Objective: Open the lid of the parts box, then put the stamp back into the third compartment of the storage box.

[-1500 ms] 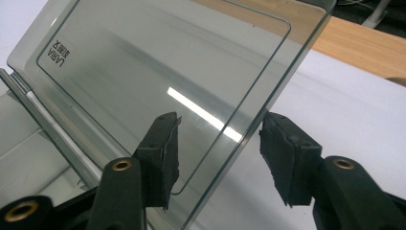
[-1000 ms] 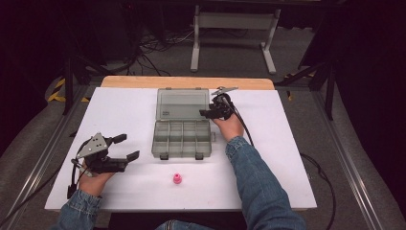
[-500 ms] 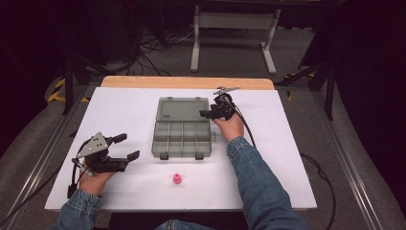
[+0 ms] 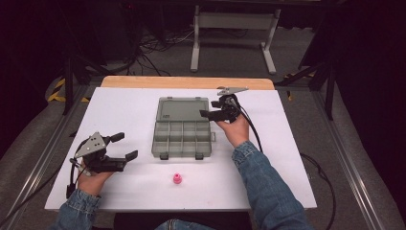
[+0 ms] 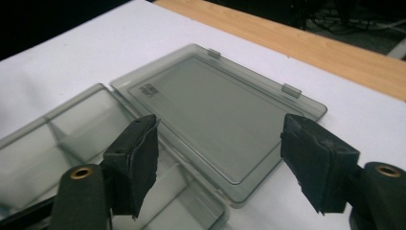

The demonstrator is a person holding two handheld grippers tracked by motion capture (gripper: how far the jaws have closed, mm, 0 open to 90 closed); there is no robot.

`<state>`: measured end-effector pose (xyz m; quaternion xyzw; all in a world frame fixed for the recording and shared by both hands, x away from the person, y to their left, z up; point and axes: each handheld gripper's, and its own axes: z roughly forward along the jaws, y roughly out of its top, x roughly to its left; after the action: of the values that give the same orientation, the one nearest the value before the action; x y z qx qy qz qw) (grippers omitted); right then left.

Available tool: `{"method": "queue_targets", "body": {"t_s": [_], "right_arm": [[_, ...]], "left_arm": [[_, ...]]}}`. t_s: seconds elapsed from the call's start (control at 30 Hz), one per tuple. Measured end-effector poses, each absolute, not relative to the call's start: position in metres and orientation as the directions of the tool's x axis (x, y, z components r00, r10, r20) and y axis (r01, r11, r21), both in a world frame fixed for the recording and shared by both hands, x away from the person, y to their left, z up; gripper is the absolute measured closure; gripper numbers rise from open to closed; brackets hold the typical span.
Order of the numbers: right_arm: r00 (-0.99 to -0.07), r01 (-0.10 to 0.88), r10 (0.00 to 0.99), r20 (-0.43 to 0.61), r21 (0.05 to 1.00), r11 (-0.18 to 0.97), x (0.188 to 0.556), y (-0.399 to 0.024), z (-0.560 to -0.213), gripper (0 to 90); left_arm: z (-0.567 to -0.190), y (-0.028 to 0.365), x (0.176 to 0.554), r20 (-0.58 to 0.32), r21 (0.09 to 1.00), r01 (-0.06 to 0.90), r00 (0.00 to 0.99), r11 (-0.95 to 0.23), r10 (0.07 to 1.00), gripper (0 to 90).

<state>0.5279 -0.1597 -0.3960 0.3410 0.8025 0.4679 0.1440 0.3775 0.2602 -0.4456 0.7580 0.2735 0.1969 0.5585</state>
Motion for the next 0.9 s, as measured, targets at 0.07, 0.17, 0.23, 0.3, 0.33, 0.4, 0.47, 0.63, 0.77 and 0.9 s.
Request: {"method": "queue_targets", "body": {"t_s": [0.07,0.17,0.23,0.3,0.33,0.4,0.47,0.63,0.77,0.9], "right_arm": [[-0.748,0.374,0.660,0.068,0.865,0.335,0.515,-0.159,-0.387,28.7],[-0.762,0.352,0.645,0.059,0.873,0.337,0.506,-0.158,-0.383,28.2],[-0.777,0.335,0.628,0.053,0.879,0.340,0.499,-0.157,-0.380,27.6],[-0.800,0.304,0.598,0.039,0.886,0.349,0.486,-0.152,-0.375,26.5],[-0.800,0.304,0.598,0.039,0.886,0.349,0.486,-0.152,-0.375,26.5],[-0.815,0.281,0.579,0.025,0.891,0.356,0.477,-0.149,-0.372,25.8],[-0.828,0.263,0.560,0.013,0.892,0.368,0.470,-0.146,-0.371,25.1],[-0.861,0.232,0.509,0.005,0.894,0.383,0.453,-0.138,-0.367,22.8],[-0.880,0.211,0.476,-0.007,0.891,0.403,0.442,-0.133,-0.365,20.4],[-0.894,0.204,0.448,-0.006,0.884,0.420,0.434,-0.129,-0.364,17.4]], "left_arm": [[-0.445,0.260,0.376,-0.013,0.955,0.198,0.772,-0.221,0.636,12.5],[-0.446,0.261,0.375,-0.010,0.955,0.196,0.771,-0.222,0.636,12.3],[-0.446,0.262,0.374,-0.010,0.955,0.196,0.771,-0.222,0.637,12.1],[-0.447,0.263,0.373,-0.006,0.954,0.196,0.769,-0.227,0.639,11.5],[-0.447,0.264,0.372,-0.007,0.954,0.197,0.770,-0.227,0.638,11.5],[-0.447,0.265,0.371,-0.012,0.956,0.195,0.769,-0.218,0.639,10.3],[-0.447,0.267,0.370,-0.011,0.957,0.194,0.768,-0.217,0.640,9.1],[-0.448,0.271,0.367,-0.027,0.959,0.200,0.769,-0.200,0.639,8.0],[-0.448,0.273,0.366,-0.029,0.960,0.199,0.770,-0.197,0.637,7.0],[-0.448,0.273,0.366,-0.026,0.961,0.195,0.772,-0.197,0.635,6.4]]}}
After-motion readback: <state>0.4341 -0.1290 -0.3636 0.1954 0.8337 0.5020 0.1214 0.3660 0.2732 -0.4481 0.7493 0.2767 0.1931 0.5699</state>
